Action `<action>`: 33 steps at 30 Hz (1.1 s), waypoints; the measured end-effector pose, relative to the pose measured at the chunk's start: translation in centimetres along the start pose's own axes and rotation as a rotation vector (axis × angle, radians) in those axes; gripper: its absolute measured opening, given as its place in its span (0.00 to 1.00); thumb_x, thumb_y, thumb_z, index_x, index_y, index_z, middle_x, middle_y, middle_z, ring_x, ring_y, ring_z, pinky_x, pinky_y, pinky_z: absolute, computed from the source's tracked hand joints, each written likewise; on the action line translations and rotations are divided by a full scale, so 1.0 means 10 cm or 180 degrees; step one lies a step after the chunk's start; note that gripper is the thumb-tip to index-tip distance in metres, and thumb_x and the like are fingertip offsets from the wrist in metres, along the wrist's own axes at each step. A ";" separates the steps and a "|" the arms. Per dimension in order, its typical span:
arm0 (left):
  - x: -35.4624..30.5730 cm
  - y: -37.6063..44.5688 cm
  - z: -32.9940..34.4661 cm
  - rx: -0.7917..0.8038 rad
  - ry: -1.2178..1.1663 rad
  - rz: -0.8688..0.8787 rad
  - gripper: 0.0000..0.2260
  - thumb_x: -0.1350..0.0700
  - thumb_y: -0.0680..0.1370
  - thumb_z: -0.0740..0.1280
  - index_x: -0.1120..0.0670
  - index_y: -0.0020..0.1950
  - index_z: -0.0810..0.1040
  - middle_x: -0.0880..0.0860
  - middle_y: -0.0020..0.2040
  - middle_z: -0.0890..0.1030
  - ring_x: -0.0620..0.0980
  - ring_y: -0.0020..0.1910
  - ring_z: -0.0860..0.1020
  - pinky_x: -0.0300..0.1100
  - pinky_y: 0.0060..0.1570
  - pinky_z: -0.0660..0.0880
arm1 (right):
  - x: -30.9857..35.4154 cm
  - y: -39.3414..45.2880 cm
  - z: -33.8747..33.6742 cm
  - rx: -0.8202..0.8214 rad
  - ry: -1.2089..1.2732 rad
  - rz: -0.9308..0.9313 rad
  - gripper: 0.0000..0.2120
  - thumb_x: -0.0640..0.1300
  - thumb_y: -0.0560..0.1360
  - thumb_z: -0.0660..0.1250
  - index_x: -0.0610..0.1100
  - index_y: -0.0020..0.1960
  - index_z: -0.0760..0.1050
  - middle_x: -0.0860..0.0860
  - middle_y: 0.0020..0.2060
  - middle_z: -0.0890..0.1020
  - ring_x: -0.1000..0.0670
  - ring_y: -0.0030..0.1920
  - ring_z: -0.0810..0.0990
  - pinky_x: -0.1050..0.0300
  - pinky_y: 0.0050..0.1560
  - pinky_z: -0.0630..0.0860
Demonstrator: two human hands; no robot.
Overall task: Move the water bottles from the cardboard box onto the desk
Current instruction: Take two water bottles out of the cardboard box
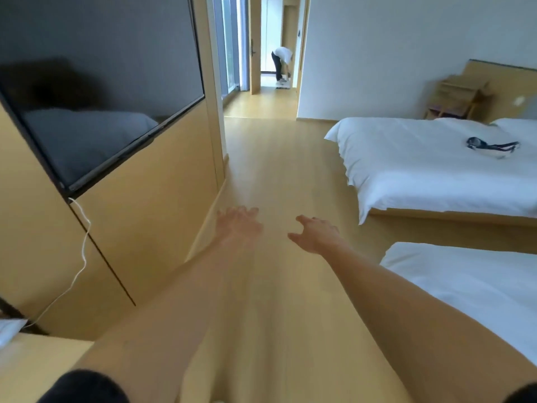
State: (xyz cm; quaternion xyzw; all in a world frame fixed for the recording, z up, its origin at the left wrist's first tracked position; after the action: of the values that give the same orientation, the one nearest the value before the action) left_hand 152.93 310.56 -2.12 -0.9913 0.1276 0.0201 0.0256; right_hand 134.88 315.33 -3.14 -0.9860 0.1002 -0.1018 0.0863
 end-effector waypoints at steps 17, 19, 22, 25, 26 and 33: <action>-0.30 3.06 -0.18 0.0205 0.0044 0.0581 0.20 0.46 0.84 0.51 0.48 0.75 0.65 0.55 0.71 0.70 0.57 0.69 0.69 0.51 0.70 0.62 | -0.41 2.61 -0.58 -0.0012 0.0184 0.0625 0.30 0.62 0.80 0.60 0.54 0.79 0.59 0.46 0.73 0.70 0.43 0.72 0.69 0.46 0.68 0.70; -0.31 3.39 -0.20 0.0251 0.0061 0.0583 0.19 0.47 0.84 0.51 0.49 0.74 0.65 0.55 0.70 0.71 0.57 0.69 0.69 0.51 0.69 0.62 | -0.43 2.89 -0.65 -0.0036 0.0183 0.0635 0.30 0.61 0.80 0.60 0.54 0.79 0.59 0.47 0.73 0.70 0.44 0.72 0.69 0.46 0.68 0.69; -0.40 3.83 -0.20 0.0317 0.0022 0.0614 0.21 0.47 0.84 0.51 0.48 0.76 0.64 0.56 0.72 0.69 0.58 0.70 0.68 0.52 0.70 0.60 | -0.50 3.28 -0.74 -0.0061 0.0213 0.0686 0.30 0.61 0.80 0.60 0.55 0.79 0.60 0.47 0.73 0.70 0.44 0.72 0.70 0.47 0.67 0.69; -0.51 4.31 -0.19 0.0353 -0.0027 0.0637 0.22 0.47 0.84 0.51 0.47 0.78 0.62 0.55 0.74 0.68 0.58 0.71 0.67 0.53 0.71 0.60 | -0.61 3.70 -0.82 -0.0067 0.0246 0.0704 0.29 0.61 0.80 0.60 0.55 0.78 0.60 0.47 0.72 0.71 0.44 0.71 0.70 0.47 0.66 0.70; -0.55 4.45 -0.18 0.0361 -0.0025 0.0650 0.22 0.46 0.84 0.51 0.47 0.78 0.62 0.55 0.73 0.68 0.58 0.71 0.67 0.53 0.70 0.61 | -0.64 3.84 -0.84 -0.0049 0.0255 0.0700 0.29 0.61 0.80 0.60 0.55 0.78 0.60 0.47 0.72 0.71 0.44 0.71 0.70 0.47 0.67 0.70; -0.89 5.66 -0.09 0.0343 -0.0009 0.0602 0.22 0.45 0.83 0.53 0.46 0.77 0.63 0.54 0.75 0.68 0.57 0.73 0.66 0.54 0.72 0.58 | -1.01 5.03 -0.95 0.0002 0.0266 0.0632 0.29 0.60 0.80 0.61 0.54 0.79 0.60 0.46 0.72 0.71 0.44 0.71 0.70 0.48 0.67 0.69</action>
State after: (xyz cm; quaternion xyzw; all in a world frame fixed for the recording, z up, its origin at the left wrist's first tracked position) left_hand 129.97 258.10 -3.43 -0.9720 0.2215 0.0169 0.0771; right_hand 114.08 267.50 -5.41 -0.9661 0.2008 -0.1338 0.0920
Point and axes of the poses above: each hand's wrist, its own y-axis towards the middle knuckle, its own z-axis out of the palm, x = y × z, the point moved 4 cm from there along y, towards the middle knuckle
